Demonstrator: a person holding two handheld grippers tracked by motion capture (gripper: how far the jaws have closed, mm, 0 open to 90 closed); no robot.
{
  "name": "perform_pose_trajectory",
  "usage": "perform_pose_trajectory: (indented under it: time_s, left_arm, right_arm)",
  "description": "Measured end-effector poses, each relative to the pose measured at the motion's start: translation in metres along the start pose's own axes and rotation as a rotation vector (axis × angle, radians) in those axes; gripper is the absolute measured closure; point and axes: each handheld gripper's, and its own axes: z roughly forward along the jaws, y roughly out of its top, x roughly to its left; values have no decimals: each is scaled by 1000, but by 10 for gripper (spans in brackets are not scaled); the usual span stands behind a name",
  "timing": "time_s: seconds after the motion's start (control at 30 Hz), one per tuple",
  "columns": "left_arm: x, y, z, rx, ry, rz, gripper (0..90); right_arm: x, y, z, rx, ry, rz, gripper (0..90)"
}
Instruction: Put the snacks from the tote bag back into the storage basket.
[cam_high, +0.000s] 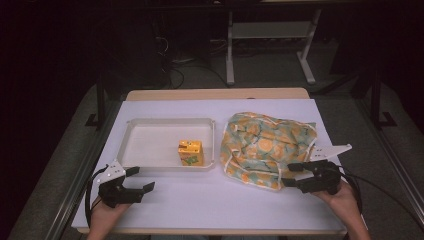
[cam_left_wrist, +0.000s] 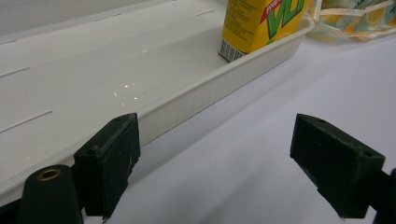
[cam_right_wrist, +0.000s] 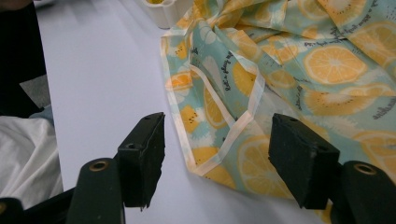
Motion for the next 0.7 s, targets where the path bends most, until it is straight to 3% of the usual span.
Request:
perform_pose_trajectory:
  time_s: [0.4, 0.6, 0.7]
  left_arm:
    - [-1, 1, -1, -6, -9, 3, 155]
    - [0, 2, 0, -3, -10, 8, 155]
    - [0, 2, 0, -4, -10, 8, 155]
  right_arm:
    - [8, -13, -5, -30, -10, 15, 327]
    - [11, -12, -8, -99, -15, 37, 288]
    - [14, -14, -6, -102, -32, 42, 277]
